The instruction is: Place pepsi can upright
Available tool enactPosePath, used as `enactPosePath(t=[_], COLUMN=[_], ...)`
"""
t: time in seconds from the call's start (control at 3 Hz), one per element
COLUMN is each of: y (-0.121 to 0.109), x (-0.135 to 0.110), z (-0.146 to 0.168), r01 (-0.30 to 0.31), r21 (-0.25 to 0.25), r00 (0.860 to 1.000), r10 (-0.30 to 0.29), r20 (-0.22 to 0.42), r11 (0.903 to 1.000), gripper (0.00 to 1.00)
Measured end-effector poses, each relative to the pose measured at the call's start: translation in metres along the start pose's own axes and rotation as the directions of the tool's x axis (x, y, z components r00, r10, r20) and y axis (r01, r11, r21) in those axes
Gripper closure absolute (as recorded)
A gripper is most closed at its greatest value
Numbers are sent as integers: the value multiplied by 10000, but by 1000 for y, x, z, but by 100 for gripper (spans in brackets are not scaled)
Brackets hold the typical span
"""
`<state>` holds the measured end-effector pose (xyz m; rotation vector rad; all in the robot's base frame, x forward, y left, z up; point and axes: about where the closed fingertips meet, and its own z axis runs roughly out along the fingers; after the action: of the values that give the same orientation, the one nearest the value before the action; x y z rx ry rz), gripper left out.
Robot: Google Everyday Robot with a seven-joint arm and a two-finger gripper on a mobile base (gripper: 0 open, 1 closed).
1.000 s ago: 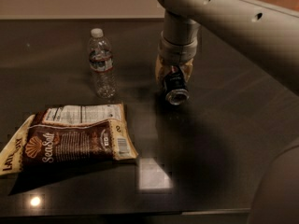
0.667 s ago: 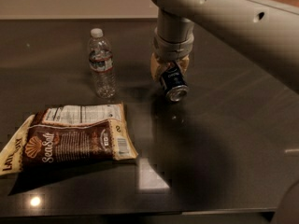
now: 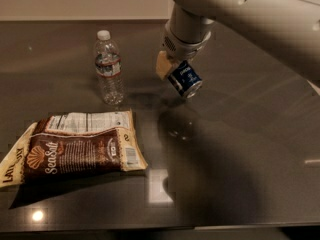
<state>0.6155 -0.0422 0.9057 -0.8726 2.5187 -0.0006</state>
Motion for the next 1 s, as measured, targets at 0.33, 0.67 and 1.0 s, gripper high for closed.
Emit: enactPosePath(t=[0.33,0.67,1.0], y=[2,4,3], x=[-12,-18,-18], z=[-12,-25,-36], r01=[984,1490,1845], r21=[-509,-1181,-1844], r00=[9846,9466,8980], r10=[-898,-1071,-894], r20=[1500,3041,4308], r11=[9938,9818,9654], gripper=[100,100,100])
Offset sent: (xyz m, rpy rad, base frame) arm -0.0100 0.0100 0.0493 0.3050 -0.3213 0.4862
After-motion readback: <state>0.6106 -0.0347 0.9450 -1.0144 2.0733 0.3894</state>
